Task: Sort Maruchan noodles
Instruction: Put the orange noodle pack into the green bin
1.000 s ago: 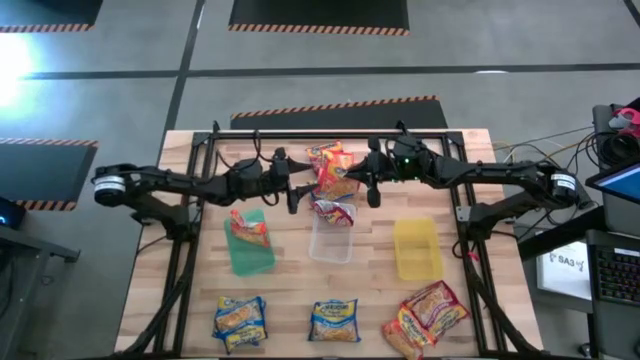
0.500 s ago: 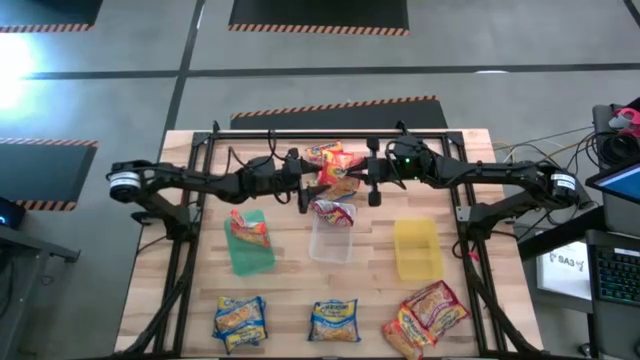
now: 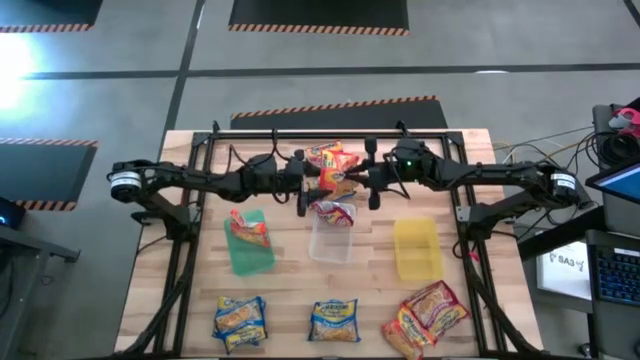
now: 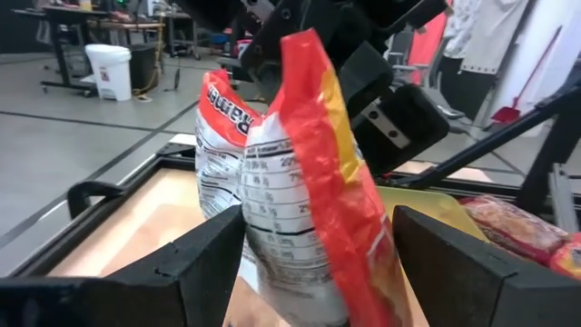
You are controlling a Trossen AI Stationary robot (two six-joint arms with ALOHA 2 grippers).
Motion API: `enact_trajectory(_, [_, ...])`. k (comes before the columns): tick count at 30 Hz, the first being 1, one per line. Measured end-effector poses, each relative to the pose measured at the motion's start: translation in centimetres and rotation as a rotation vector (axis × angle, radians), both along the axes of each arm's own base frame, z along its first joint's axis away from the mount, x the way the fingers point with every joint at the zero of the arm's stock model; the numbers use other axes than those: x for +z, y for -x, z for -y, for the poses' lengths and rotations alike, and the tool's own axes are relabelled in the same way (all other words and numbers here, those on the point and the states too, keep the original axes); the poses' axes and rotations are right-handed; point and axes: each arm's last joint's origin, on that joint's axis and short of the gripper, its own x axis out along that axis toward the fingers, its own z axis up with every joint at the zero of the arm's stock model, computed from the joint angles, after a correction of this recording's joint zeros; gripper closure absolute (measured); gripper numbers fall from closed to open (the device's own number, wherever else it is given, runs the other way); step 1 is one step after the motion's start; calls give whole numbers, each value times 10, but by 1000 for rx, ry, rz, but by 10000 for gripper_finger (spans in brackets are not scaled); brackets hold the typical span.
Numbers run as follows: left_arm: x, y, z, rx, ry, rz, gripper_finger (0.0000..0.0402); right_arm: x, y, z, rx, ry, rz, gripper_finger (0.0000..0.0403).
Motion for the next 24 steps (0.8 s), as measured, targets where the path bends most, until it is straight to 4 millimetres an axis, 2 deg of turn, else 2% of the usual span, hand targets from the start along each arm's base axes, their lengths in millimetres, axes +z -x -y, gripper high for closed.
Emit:
enact_trajectory(5, [0, 0, -1, 2, 7, 0, 166, 0, -1, -5, 23, 28, -2, 392])
enact_trajectory(10, [0, 0, -1, 1, 8, -3, 235, 0, -2, -8, 31, 14, -3, 392])
enact_trajectory(13, [-1, 0, -1, 2, 10, -8, 284, 0, -2, -8, 17, -73, -3, 386])
enact_trajectory(19, [-1, 0, -1, 3, 12, -14, 363, -1, -2, -8, -13, -248, -7, 347])
enact_trajectory(24, [-4, 1, -1, 3, 17, -36, 377, -3, -1, -8, -35, -348, -25, 298])
